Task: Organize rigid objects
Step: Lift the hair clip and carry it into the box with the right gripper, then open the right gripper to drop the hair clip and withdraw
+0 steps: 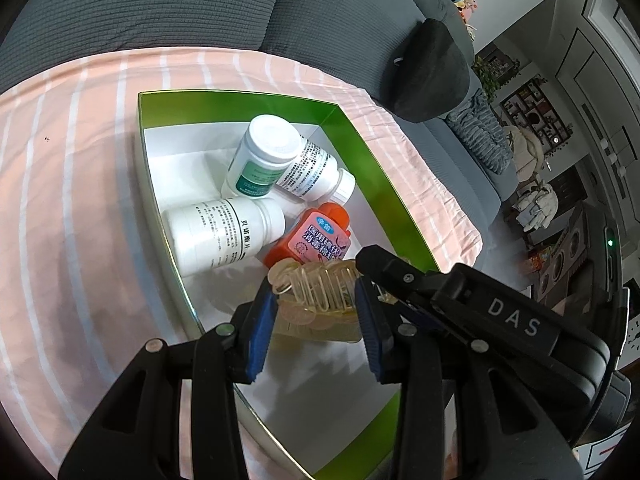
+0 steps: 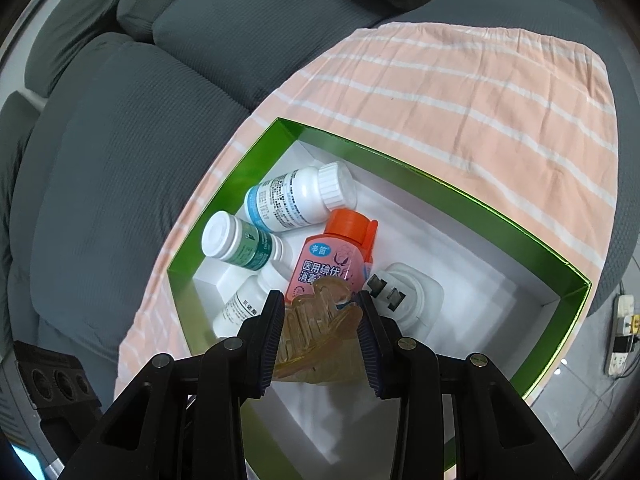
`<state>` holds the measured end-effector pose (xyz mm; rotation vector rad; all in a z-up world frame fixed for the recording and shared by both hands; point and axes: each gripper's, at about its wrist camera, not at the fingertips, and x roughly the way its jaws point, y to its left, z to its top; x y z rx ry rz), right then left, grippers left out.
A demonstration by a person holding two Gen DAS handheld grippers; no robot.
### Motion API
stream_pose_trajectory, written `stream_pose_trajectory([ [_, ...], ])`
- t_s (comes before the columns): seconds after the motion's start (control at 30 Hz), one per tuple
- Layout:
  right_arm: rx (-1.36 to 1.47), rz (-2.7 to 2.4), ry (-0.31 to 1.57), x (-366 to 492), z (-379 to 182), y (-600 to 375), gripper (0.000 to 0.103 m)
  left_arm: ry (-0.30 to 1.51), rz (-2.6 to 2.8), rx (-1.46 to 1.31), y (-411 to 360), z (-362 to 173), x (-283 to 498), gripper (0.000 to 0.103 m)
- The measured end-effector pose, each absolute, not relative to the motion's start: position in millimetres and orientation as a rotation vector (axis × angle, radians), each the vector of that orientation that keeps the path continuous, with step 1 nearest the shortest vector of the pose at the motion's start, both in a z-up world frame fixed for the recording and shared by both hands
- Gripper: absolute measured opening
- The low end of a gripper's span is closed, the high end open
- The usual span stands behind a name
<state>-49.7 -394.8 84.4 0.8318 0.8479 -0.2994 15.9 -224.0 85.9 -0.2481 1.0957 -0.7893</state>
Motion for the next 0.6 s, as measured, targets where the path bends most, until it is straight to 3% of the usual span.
stream_pose_trajectory([
  [0.2, 0.845, -0.306, 0.849, -51.5, 85.0, -396.3, 0.039, 1.098, -0.779, -0.226, -224.0, 87.9, 12.7, 0.041],
  [0.33, 0.846, -0.325, 0.828, -55.6, 89.1, -396.8, 0.039, 1.072, -0.760, -0.206, -220.2, 93.0, 10.6, 0.051],
  [0.4, 0.848, -0.334, 0.813, -58.6, 92.2, -397.6, 0.045, 1.053, -0.751, -0.191, -216.6, 97.9, 8.9, 0.052],
  [0.47, 0.851, -0.333, 0.796, -60.8, 95.2, -398.3, 0.051, 1.042, -0.746, -0.189, -213.4, 102.3, 7.8, 0.059],
  [0.6, 0.835, -0.353, 0.771, -65.0, 102.8, -396.0, 0.051, 1.003, -0.735, -0.179, -207.0, 113.4, 4.1, 0.072],
])
